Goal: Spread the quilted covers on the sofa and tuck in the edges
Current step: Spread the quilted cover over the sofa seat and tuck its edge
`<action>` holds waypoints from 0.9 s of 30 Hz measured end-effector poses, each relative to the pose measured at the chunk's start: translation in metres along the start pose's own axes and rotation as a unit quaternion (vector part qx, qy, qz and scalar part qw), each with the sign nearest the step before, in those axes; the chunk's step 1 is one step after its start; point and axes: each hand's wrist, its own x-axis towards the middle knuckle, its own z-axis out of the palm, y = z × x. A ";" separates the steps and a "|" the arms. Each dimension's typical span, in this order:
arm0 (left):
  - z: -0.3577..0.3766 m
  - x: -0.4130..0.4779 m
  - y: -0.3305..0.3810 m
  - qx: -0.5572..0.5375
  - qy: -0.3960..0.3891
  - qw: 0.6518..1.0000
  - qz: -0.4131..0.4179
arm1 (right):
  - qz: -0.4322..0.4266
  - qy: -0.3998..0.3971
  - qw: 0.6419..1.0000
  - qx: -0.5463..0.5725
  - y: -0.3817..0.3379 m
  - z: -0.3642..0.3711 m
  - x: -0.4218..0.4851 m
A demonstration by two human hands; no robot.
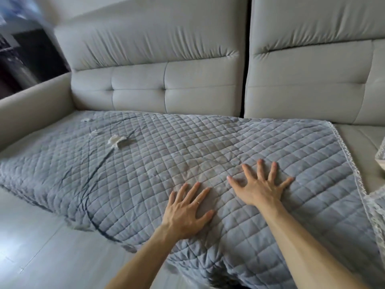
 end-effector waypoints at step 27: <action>-0.011 -0.011 -0.285 -0.090 0.055 0.963 -0.246 | -0.159 0.003 0.987 0.004 -0.242 0.050 0.011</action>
